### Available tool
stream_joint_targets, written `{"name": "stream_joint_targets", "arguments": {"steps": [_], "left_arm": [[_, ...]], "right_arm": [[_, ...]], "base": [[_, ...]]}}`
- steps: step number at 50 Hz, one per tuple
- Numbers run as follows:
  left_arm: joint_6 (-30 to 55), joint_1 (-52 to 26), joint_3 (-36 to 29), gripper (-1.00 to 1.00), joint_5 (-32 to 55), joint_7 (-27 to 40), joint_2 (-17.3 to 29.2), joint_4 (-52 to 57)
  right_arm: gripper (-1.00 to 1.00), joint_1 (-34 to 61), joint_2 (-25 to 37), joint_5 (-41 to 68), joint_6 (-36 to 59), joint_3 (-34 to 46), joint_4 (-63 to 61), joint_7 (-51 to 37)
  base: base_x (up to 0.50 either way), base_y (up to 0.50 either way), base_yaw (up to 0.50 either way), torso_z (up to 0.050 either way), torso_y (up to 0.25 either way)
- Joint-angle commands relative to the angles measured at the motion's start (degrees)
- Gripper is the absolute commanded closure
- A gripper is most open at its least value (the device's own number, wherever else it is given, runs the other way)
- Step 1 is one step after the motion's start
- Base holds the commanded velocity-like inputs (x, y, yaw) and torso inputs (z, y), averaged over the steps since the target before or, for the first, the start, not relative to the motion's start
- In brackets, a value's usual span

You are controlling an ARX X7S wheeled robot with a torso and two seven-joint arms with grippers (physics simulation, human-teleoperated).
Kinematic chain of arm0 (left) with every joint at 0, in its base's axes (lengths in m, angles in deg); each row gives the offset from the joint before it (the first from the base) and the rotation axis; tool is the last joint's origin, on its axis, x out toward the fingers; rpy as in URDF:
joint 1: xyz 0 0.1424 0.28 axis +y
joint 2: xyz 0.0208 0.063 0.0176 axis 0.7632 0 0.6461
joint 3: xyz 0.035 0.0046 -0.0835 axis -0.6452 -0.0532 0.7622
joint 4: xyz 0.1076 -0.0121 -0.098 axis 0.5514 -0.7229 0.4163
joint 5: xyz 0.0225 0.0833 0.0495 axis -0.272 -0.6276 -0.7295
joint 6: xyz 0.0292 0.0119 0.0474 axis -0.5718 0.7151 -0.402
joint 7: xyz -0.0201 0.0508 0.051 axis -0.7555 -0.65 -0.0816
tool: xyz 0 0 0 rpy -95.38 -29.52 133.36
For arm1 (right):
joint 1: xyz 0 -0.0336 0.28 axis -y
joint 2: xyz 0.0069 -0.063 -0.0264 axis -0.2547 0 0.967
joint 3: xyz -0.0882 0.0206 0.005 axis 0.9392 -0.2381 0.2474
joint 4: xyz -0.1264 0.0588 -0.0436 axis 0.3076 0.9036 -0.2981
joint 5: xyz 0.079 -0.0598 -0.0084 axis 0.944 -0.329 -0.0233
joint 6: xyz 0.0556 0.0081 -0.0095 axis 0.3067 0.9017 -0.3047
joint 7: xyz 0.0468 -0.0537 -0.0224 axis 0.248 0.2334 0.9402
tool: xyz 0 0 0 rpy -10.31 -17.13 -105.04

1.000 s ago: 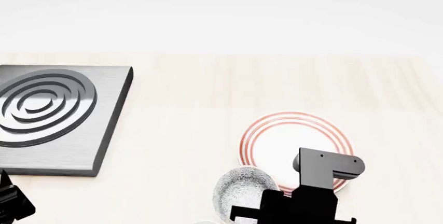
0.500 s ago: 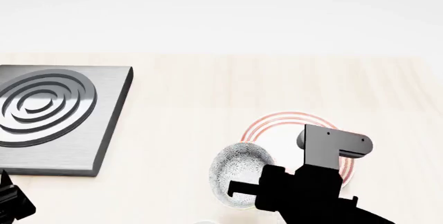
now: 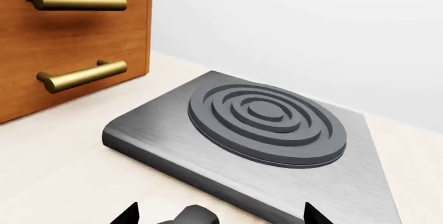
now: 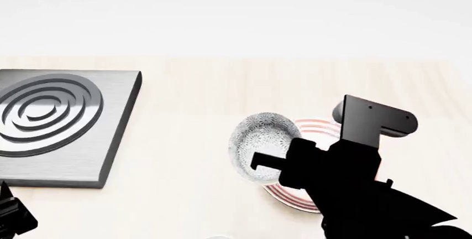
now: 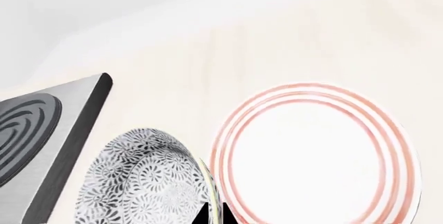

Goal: Pick the akita bowl between the plate and the ramekin and place it on the plate.

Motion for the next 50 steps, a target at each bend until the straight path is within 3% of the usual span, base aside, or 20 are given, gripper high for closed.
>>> {"name": "stream_joint_targets", "arguments": {"steps": [1, 50], "left_arm": [[-0.15, -0.03, -0.15, -1.0, 0.07, 0.07, 0.04, -0.13], [-0.25, -0.15, -0.6, -1.0, 0.64, 0.5, 0.44, -0.27]], "right_arm": [[1.0, 3.29, -0.19, 1.07, -0.47, -1.79, 2.1, -0.45], [1.0, 21.63, -2.21, -7.64, -15.33, -2.13, 39.99, 4.95]], "base": [[0.0, 0.0, 0.0, 0.0, 0.0], [0.0, 0.0, 0.0, 0.0, 0.0]]}}
